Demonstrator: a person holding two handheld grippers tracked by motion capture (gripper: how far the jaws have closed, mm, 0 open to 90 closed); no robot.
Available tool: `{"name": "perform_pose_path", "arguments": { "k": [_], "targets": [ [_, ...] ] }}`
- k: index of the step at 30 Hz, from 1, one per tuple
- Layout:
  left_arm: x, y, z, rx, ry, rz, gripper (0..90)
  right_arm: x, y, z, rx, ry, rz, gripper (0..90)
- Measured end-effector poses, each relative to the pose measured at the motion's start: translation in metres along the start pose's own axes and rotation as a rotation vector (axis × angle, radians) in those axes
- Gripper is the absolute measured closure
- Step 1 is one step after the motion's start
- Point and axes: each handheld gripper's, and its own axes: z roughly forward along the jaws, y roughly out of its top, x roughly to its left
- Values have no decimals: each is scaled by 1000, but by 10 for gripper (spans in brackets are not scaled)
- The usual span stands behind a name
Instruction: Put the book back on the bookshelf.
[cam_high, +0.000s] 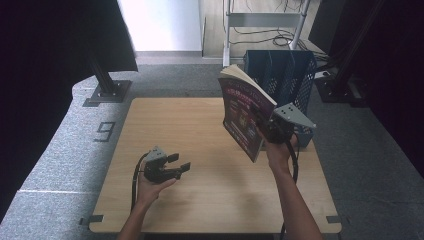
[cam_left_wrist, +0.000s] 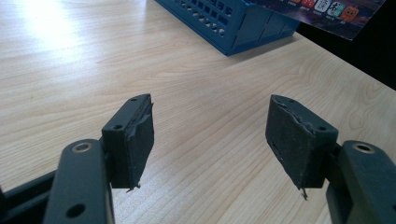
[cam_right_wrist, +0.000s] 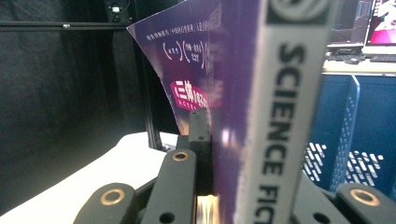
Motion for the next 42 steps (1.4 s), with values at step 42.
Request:
{"name": "perform_pose_path", "arguments": {
  "k": [42],
  "targets": [
    [0, -2, 5, 24, -14, -8, 326, -38, 15, -9, -18, -110, 4, 820]
  ]
}}
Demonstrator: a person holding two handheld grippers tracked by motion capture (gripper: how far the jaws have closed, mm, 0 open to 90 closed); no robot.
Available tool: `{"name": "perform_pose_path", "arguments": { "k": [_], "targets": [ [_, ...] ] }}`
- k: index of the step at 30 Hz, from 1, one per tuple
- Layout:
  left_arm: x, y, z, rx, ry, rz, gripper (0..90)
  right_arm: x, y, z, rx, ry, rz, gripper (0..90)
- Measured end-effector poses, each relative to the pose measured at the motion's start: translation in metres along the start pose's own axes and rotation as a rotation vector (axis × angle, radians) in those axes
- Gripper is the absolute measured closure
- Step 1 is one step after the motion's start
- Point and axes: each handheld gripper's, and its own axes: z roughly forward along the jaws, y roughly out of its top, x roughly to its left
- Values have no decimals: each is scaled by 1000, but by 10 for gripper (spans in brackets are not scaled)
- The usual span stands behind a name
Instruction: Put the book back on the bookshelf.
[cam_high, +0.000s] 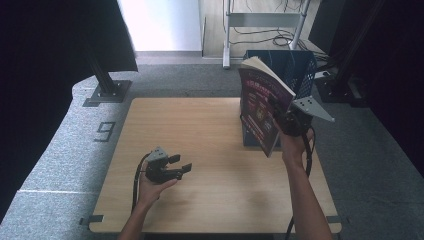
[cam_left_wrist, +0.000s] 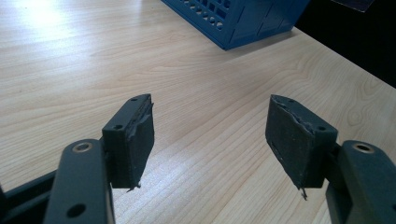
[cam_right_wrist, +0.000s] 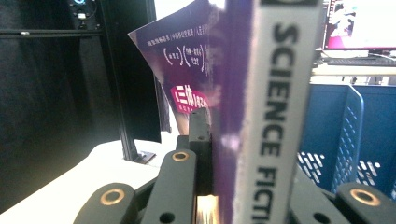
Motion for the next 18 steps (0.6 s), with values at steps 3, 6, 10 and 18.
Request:
{"name": "perform_pose_path", "arguments": {
  "k": [3, 6, 10, 18],
  "targets": [
    [-1, 0, 1, 1, 0, 1, 326, -4, 0, 0, 4, -10, 9, 820],
    [-1, 0, 2, 4, -1, 1, 325, -7, -1, 1, 6, -21, 8, 820],
    [-1, 0, 2, 8, -1, 1, 324, -11, -1, 1, 6, -37, 11, 820],
    [-1, -1, 3, 11, -2, 1, 324, -17, -3, 6, 5, -66, 15, 820]
  ]
}}
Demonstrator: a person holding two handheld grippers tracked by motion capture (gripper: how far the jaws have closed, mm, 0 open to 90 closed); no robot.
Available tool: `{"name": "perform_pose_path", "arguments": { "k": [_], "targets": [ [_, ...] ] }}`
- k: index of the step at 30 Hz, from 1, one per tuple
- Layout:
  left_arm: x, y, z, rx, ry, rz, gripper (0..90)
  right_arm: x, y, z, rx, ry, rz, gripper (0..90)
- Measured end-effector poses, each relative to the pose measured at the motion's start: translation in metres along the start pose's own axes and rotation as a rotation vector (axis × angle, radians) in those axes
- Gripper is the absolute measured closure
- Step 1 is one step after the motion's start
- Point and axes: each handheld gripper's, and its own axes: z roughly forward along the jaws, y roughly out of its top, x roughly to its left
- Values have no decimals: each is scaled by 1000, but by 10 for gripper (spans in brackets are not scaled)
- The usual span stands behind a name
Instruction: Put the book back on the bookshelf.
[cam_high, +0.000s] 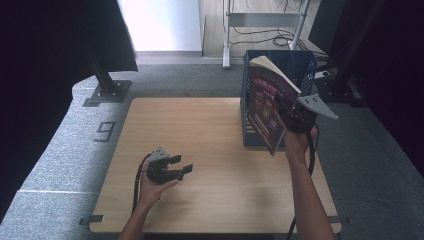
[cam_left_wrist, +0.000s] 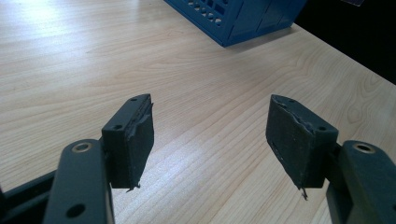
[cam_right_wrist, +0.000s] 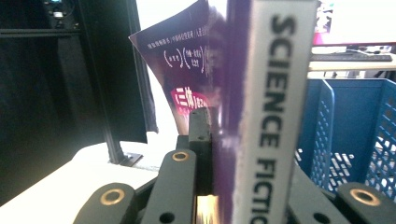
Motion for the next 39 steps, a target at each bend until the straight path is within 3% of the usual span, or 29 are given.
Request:
{"name": "perform_pose_path", "arguments": {
  "k": [15, 39],
  "targets": [
    [1, 0, 1, 1, -3, -1, 324, -8, -7, 17, 8, -46, 16, 820],
    [4, -3, 4, 7, -14, -13, 325, -13, -10, 41, 22, -70, 22, 820]
  ]
}}
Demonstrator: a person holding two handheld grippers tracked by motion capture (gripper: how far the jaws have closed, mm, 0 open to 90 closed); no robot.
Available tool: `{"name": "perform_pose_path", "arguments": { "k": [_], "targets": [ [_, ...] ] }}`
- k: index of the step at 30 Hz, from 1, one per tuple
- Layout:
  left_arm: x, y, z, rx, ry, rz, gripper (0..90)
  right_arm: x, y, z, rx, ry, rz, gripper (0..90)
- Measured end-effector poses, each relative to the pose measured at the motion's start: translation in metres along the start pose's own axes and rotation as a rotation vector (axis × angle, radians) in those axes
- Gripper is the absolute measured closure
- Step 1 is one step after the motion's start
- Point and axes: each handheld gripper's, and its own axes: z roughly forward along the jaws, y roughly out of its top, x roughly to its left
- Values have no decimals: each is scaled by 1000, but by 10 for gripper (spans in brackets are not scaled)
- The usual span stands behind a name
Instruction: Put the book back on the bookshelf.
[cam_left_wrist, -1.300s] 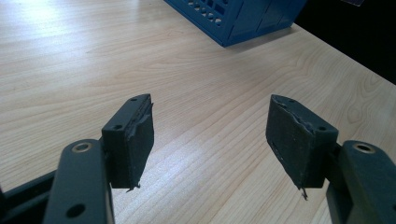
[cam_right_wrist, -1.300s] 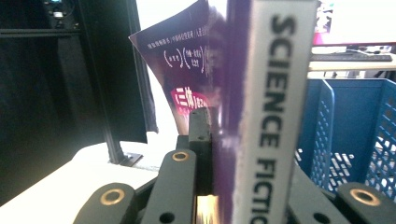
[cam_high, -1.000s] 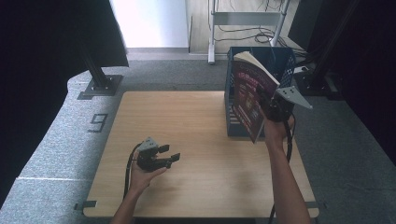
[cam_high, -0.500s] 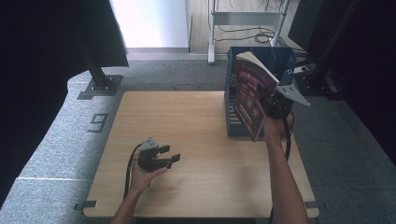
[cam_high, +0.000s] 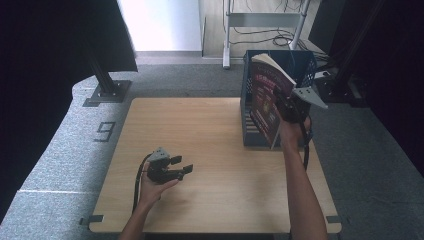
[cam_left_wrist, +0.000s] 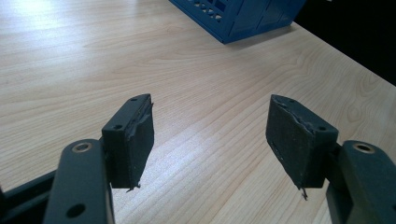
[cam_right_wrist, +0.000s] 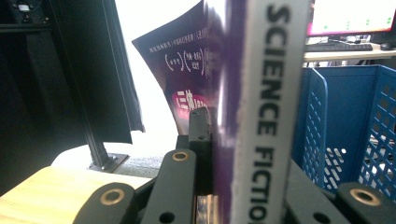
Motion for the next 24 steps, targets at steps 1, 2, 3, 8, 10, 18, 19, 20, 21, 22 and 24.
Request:
{"name": "perform_pose_path", "arguments": {
  "k": [1, 2, 3, 8, 10, 18, 19, 20, 21, 22, 24],
  "targets": [
    [0, 0, 0, -3, -3, -4, 325, 0, 0, 2, 0, -2, -1, 820],
    [0, 0, 0, -3, -4, -3, 325, 1, 0, 6, 2, -6, -2, 820],
    [0, 0, -1, -2, -6, -1, 325, 1, 0, 7, 3, -7, -2, 820],
    [-1, -1, 0, 1, -15, 4, 324, 0, -2, 16, 13, -14, 0, 820],
    [-1, -2, 1, 2, -15, 4, 324, 1, -3, 18, 15, -15, 2, 820],
    [0, -2, -1, -2, -12, -4, 324, 1, -5, 26, 16, -21, 10, 820],
    [0, -2, -2, -4, -11, -3, 324, 1, -5, 27, 16, -21, 10, 819],
    [0, -2, -2, -4, -11, -4, 324, 2, -5, 28, 17, -23, 9, 820],
    [0, -2, -2, -5, -13, -4, 324, 2, -5, 28, 17, -23, 9, 820],
    [0, -2, -2, -6, -13, -4, 324, 2, -4, 30, 14, -28, 11, 819],
    [1, -2, -3, -6, -12, -4, 324, 2, -4, 31, 12, -29, 12, 820]
  ]
}}
